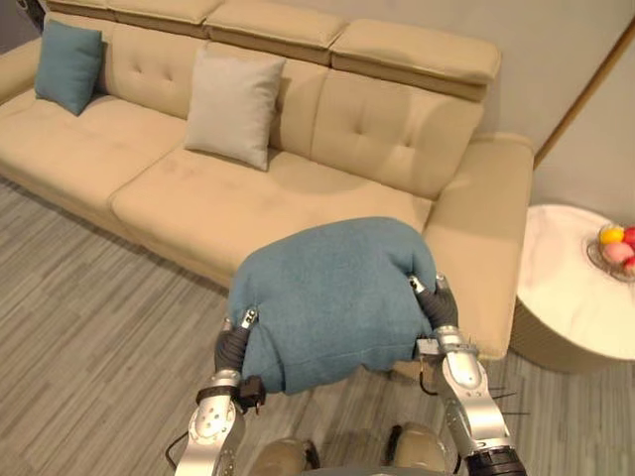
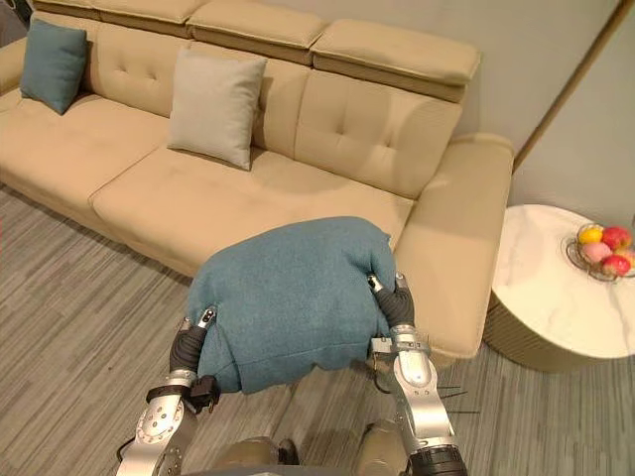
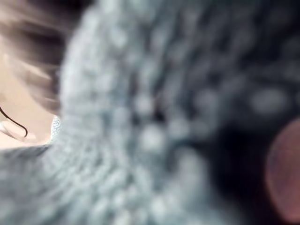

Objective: Pick up cushions and gather them together orderly.

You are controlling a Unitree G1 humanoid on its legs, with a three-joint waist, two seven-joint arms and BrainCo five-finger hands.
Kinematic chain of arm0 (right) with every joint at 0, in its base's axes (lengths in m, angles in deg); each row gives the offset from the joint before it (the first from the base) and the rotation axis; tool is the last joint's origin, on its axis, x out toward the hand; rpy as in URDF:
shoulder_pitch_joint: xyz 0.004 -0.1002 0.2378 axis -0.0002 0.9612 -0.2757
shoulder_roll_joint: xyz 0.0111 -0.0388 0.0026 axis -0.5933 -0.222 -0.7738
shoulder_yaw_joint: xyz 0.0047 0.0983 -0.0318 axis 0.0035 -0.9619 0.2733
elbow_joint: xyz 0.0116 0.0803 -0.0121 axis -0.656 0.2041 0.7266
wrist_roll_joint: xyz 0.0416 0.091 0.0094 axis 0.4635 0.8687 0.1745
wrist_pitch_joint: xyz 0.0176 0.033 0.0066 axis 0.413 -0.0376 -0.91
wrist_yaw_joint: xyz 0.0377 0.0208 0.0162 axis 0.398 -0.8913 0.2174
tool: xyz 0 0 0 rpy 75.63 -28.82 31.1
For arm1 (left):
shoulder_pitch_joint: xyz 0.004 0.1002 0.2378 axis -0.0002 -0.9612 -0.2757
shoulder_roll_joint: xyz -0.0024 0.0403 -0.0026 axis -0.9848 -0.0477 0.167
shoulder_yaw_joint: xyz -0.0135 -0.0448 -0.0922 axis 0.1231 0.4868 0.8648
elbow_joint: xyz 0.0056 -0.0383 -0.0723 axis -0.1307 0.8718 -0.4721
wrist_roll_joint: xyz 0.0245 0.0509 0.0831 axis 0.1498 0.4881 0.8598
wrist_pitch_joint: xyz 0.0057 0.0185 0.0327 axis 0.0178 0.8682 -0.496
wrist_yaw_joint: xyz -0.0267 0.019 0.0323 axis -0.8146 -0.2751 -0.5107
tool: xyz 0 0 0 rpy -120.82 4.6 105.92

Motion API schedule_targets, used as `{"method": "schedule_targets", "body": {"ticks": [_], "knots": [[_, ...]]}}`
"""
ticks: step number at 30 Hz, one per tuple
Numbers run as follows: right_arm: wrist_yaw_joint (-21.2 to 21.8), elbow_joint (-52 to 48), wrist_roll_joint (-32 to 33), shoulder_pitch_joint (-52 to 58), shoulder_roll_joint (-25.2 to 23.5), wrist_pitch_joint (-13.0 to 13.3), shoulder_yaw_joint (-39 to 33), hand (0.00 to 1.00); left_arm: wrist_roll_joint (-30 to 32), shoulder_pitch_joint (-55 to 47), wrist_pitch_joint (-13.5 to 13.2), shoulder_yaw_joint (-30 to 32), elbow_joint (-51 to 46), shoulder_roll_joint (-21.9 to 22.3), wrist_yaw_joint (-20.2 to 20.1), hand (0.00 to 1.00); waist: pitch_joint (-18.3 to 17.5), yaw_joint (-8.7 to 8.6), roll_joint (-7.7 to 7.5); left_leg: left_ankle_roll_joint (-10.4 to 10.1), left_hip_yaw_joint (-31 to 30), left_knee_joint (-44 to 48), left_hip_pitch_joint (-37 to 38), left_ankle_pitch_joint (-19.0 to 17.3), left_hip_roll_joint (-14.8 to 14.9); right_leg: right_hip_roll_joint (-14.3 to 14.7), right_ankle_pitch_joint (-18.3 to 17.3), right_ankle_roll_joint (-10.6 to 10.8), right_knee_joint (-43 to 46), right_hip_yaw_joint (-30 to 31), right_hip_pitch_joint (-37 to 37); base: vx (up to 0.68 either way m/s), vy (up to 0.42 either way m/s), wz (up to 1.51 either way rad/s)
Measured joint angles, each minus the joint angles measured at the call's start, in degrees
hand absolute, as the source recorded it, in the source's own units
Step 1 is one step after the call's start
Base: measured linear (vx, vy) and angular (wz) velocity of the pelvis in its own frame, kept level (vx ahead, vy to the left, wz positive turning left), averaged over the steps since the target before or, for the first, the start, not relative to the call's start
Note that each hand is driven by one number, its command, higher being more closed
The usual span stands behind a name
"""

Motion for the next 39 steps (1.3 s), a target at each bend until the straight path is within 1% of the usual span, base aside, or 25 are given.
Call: {"method": "schedule_targets", "body": {"ticks": [1, 3, 4, 5, 7, 8, 9, 11, 12, 13, 14, 15, 16, 17, 18, 19, 20, 21, 22, 23, 24, 27, 31, 34, 39], "knots": [[0.0, 0.0, -0.1, 0.1, 0.0, 0.0, -0.3, 1.0, 0.0, 0.4, 0.0, -0.1, 0.2, 0.0, 0.0, 1.0, 0.0, -0.17, -0.05, -0.2, -0.2, -1.0, 1.3, -0.2, 0.0, 1.0, 1.0, 0.2, -3.4, -0.6, -0.9, 0.47, -0.112, 0.49], [0.0, -0.2, -1.5, 1.0, 0.2, 0.0, -1.4, 1.0, 0.4, 1.0, 0.0, -0.5, 0.5, 0.1, -0.1, 1.0, -0.2, -1.58, 0.04, -3.3, -2.0, -2.7, 5.9, -1.8, -0.3, 3.2, 6.3, -1.1, -11.9, -3.5, -0.8, 0.57, -0.146, 0.53], [0.0, -0.6, -1.7, 2.0, 0.2, 0.0, -1.5, 1.0, 0.8, 1.0, 0.0, -0.8, 0.8, 0.2, -0.2, 1.0, -0.7, -1.71, 0.14, -4.4, -2.5, -2.9, 7.1, -2.6, -0.1, 4.1, 8.6, -3.1, -11.8, -2.7, -0.1, 0.59, -0.154, 0.55], [0.0, -1.0, -1.8, 3.5, 0.4, 0.0, -2.5, 1.0, 1.4, 1.7, 0.0, -1.3, 1.8, 1.0, -0.2, 1.0, -1.7, -1.84, 1.52, -6.1, -3.2, -2.5, 8.3, -3.6, 1.2, 4.8, 11.6, -6.4, -9.3, -2.8, 0.1, 0.62, -0.161, 0.45], [0.0, -1.0, -1.8, 3.8, 0.7, -0.1, -3.8, 1.0, 1.9, 3.8, 0.0, -1.6, 3.4, 2.3, -0.5, 1.0, -1.7, -2.23, 3.22, -10.4, -2.8, 5.4, 5.1, -1.5, 4.0, 5.8, 8.1, -7.6, -6.7, -5.4, 1.1, 0.59, -0.177, 0.35], [-0.1, -1.2, -1.9, 3.9, 0.9, -0.5, -4.2, 1.0, 1.8, 4.4, 0.2, -1.6, 4.1, 2.9, -0.6, 1.0, -1.6, -2.23, 3.46, -12.4, -2.0, 15.5, 1.6, 2.5, 6.0, 7.2, 6.9, -8.4, -7.8, -5.8, 3.5, 0.57, -0.186, -0.03], [-0.5, -2.8, -1.9, 4.8, 1.0, -1.5, -4.2, 1.0, 1.8, 4.2, 0.4, -1.6, 4.3, 3.2, -1.0, 1.0, -1.3, -1.91, 3.61, -11.8, -0.8, 26.4, -2.2, 8.4, 9.1, 8.9, 6.2, -8.8, -10.0, -5.4, 7.6, 0.56, -0.165, -0.28], [-1.4, -7.2, -1.9, 7.3, 0.8, -1.5, -4.4, 1.0, 1.8, 4.0, 0.5, -2.4, 4.4, 3.4, -1.5, 1.0, -1.1, -1.03, 3.4, -10.2, 2.7, 36.5, -5.9, 7.3, 13.0, 10.8, 5.9, -8.7, -14.2, -3.9, 14.1, 0.44, -0.098, -0.46], [-1.5, -8.6, -1.9, 7.8, 0.7, -1.5, -4.6, 1.0, 1.8, 4.0, 0.5, -2.6, 4.3, 3.5, -1.5, 1.0, -1.0, -0.97, 3.16, -9.1, 4.0, 36.9, -6.7, 6.7, 13.5, 10.8, 5.9, -8.7, -15.1, -3.4, 15.3, 0.5, -0.067, -0.59], [-1.6, -11.8, -1.9, 8.1, 0.6, -1.1, -4.7, 1.0, 1.8, 4.0, 0.5, -2.5, 3.6, 3.9, -1.6, 1.0, -0.8, -0.75, 2.7, -6.2, 6.6, 33.5, -9.3, 4.8, 14.0, 10.4, 5.9, -8.7, -17.0, -0.2, 17.5, 0.38, -0.014, -0.63], [-1.6, -12.8, -1.9, 8.0, 0.6, -0.8, -4.8, 1.0, 1.8, 4.1, 0.5, -2.5, 3.2, 4.2, -1.6, 1.0, -0.8, -0.31, 2.67, -5.5, 6.7, 30.7, -10.2, 4.3, 14.0, 10.4, 5.9, -8.7, -17.6, 1.1, 18.1, 0.35, 0.02, -0.9], [-1.6, -13.4, -2.0, 8.0, 0.6, -0.4, -4.8, 1.0, 1.8, 4.3, 0.4, -2.5, 2.8, 4.4, -1.6, 1.0, -0.8, 0.43, 2.69, -5.5, 6.1, 26.9, -10.9, 4.2, 13.9, 10.4, 5.9, -8.7, -17.9, 2.8, 18.5, 0.27, 0.13, -1.3], [-1.6, -13.2, -2.0, 7.8, 0.5, -0.1, -4.9, 1.0, 1.9, 4.6, 0.2, -2.3, 2.7, 4.4, -1.5, 1.0, -0.7, 1.4, 2.59, -6.1, 2.2, 16.9, -11.4, 4.5, 13.2, 10.4, 5.9, -8.7, -17.9, 6.4, 19.7, 0.26, 0.16, -1.17], [-1.6, -13.2, -2.0, 7.8, 0.5, -0.1, -4.9, 1.0, 1.9, 4.6, 0.2, -2.3, 2.7, 4.4, -1.5, 1.0, -0.7, 1.49, 2.61, -6.3, 1.3, 15.2, -11.2, 4.6, 12.8, 10.4, 5.9, -8.6, -17.9, 7.0, 19.9, 0.28, 0.249, -1.17], [-1.6, -12.8, -2.1, 7.8, 0.5, -0.1, -4.9, 1.0, 1.9, 4.5, 0.2, -2.3, 2.7, 4.4, -1.5, 1.0, -0.7, 1.78, 2.66, -7.7, -1.4, 10.1, -10.6, 5.5, 12.1, 10.4, 5.8, -8.3, -17.9, 8.4, 20.4, 0.21, 0.27, -1.12], [-1.6, -12.1, -2.1, 7.9, 0.5, -0.1, -4.9, 1.0, 2.0, 4.4, 0.1, -2.3, 2.6, 4.4, -1.5, 1.0, -0.8, 2.07, 3.14, -10.2, -5.8, -0.1, -7.8, 11.4, 11.3, 10.6, 4.6, -4.8, -17.7, 11.3, 21.0, 0.2, 0.296, -1.35], [-1.6, -12.1, -2.1, 7.8, 0.7, -0.1, -4.9, 1.0, 2.1, 4.0, 0.1, -2.4, 2.6, 4.6, -1.5, 1.0, -1.1, 1.96, 4.12, -11.8, -7.4, -2.9, -7.2, 16.3, 11.6, 11.3, 3.3, -2.5, -18.0, 12.9, 21.3, 0.18, 0.343, -1.39], [-1.5, -10.1, -2.1, 7.5, -0.7, 0.0, -4.9, 1.0, 2.6, 4.2, 0.2, -2.1, 3.6, 4.2, -1.4, 1.0, -1.1, 1.53, 3.51, -13.4, -7.2, -2.5, -6.2, 13.0, 11.3, 10.9, 3.0, -0.7, -19.0, 15.0, 21.5, 0.12, 0.275, -0.87], [-1.5, -9.4, -2.1, 7.9, -1.6, -0.1, -4.9, 1.0, 2.8, 4.1, 0.3, -2.1, 3.7, 3.8, -1.4, 1.0, -1.3, 1.06, 2.59, -13.1, -6.0, -3.1, -5.5, 13.1, 10.6, 10.0, 3.6, 0.0, -19.4, 15.9, 21.1, 0.15, 0.344, -0.92], [-1.5, -8.9, -2.2, 8.7, -3.1, -0.1, -4.9, 1.0, 3.0, 3.8, 0.2, -2.0, 3.5, 3.0, -1.4, 1.0, -1.5, 0.78, 0.44, -12.0, -2.4, -5.4, -4.1, 12.9, 9.1, 7.6, 3.9, 1.2, -20.3, 18.6, 20.7, 0.1, 0.279, -0.88], [-1.4, -8.7, -2.2, 8.7, -3.4, -0.1, -4.9, 1.0, 3.0, 3.1, 0.2, -2.0, 3.5, 2.6, -1.4, 1.0, -1.7, 0.42, -0.24, -11.4, 0.2, -6.0, -3.4, 12.8, 8.1, 6.2, 4.6, 2.2, -20.9, 20.7, 19.9, 0.1, 0.272, -0.91], [-1.3, -7.8, -3.3, 8.5, -3.7, -0.1, -4.5, 1.0, 3.2, 2.1, 0.3, -1.7, 3.5, 2.6, -1.4, 1.0, -1.6, 0.21, -0.42, -9.7, 5.7, -6.1, -2.9, 11.8, 6.7, 4.2, 6.1, 4.1, -22.2, 25.6, 17.7, 0.02, 0.169, -0.86], [-1.5, -3.9, -4.0, 5.0, -3.7, -0.2, -2.8, 1.0, 4.8, 2.8, 0.3, 1.2, 3.5, 2.5, -1.3, 1.0, -1.4, 0.13, -0.6, -9.4, 10.4, -6.8, -3.5, 11.7, 7.0, 4.6, 9.0, 3.9, -24.0, 29.1, 14.2, -0.04, 0.058, -0.72], [-3.2, -3.1, -5.0, 1.0, -3.5, -0.1, -2.5, 1.0, 8.2, 6.9, 0.3, 2.1, 3.5, 2.3, 1.0, 1.0, -1.1, -0.25, -0.69, -9.4, 11.0, -6.3, -7.3, 11.7, 7.5, 4.9, 11.6, 3.4, -25.9, 28.7, 10.8, -0.09, -0.024, -0.27], [-10.4, 2.4, -6.8, -16.1, -3.2, 0.1, -2.4, 1.0, 9.2, 24.2, 0.0, 3.8, 6.5, 0.4, 8.3, 1.0, 4.9, -0.15, -0.54, -8.2, 10.1, -3.1, -15.5, 12.9, 8.6, 5.3, 16.0, 3.0, -26.9, 26.0, 4.7, -0.15, -0.034, -0.04]]}}
